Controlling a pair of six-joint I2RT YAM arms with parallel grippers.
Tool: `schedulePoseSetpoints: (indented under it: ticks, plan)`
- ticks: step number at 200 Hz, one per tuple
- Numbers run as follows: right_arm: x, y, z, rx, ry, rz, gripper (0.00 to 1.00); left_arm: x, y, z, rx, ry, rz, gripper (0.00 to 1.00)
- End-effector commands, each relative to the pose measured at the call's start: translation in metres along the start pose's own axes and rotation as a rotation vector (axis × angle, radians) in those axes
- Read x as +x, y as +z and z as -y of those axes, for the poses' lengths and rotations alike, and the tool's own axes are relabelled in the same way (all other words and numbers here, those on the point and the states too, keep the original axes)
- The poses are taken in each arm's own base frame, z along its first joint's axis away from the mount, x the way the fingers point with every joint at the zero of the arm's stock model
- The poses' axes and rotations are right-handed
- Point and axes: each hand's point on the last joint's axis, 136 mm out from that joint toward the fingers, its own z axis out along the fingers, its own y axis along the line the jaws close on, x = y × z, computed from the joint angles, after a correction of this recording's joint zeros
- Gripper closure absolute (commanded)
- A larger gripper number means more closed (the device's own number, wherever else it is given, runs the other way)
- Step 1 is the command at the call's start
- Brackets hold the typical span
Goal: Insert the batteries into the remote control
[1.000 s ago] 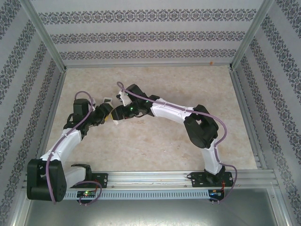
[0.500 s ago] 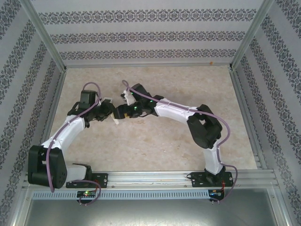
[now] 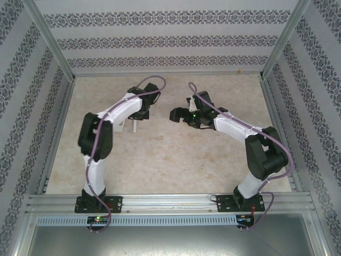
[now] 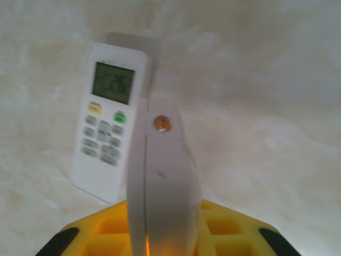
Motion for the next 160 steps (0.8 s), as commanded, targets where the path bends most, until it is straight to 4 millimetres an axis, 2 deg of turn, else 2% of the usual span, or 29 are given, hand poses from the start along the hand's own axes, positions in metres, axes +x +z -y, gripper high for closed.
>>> schedulePoseSetpoints:
  ticks: [1,33,80,114,138,160]
  plan:
    - [-0.003,-0.015,-0.009,-0.008,-0.047,0.031,0.02,0.004,0.002,-0.038,-0.308,0.178,-0.024,0.97]
    - [-0.007,-0.014,-0.007,-0.026,-0.039,0.024,0.02,-0.005,0.019,-0.024,-0.368,0.21,-0.012,0.96]
    - [-0.005,-0.01,-0.004,-0.055,-0.009,0.0,0.02,-0.013,0.043,0.015,-0.306,0.238,-0.008,0.73]
    - [-0.004,-0.016,-0.002,-0.059,-0.005,-0.002,0.02,-0.021,0.055,0.026,-0.366,0.297,-0.015,0.68]
    - [-0.009,-0.026,0.004,-0.071,0.017,0.017,0.02,-0.023,0.055,0.031,-0.368,0.31,-0.007,0.64]
    - [-0.021,-0.045,0.018,-0.052,0.042,0.071,0.02,-0.027,0.037,0.034,-0.315,0.277,0.025,0.54]
